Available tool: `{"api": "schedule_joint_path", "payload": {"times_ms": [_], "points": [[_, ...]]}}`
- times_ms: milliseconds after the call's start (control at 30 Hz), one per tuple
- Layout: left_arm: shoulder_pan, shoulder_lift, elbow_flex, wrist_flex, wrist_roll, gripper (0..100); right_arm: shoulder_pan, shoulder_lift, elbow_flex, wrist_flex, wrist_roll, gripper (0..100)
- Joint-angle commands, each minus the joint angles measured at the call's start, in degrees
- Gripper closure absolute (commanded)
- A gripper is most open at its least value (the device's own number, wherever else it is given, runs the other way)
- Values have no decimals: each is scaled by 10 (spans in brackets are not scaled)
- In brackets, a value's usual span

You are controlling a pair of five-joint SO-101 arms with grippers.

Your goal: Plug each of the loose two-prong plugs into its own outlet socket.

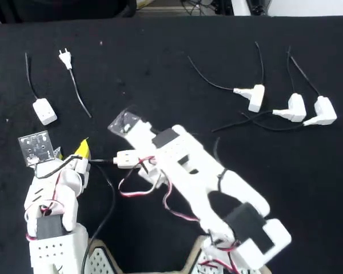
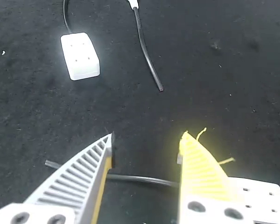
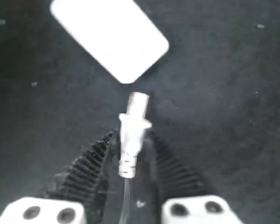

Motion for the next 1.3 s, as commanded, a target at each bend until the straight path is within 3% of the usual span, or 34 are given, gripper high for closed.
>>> {"api": "schedule_joint_path", "payload": {"times_ms": [0, 233, 367, 700, 767, 933, 1267], "points": [[-7, -4, -37, -11, 8, 766, -33, 42, 7, 40, 17, 848], [-3, -4, -37, -11, 8, 766, -31, 41, -5, 70, 18, 892], [-3, -4, -36, -11, 8, 766, -29, 36, -7, 56, 12, 992], [-7, -4, -22, -35, 8, 766, 37, -30, 4, 0, -59, 986], [-7, -4, -22, -34, 8, 766, 15, -70, 32, -8, -61, 962], [-7, -4, -22, -34, 8, 766, -26, -191, 109, -35, -57, 783], [-7, -4, -23, -34, 8, 766, -84, -221, 202, -164, -56, 816]]}}
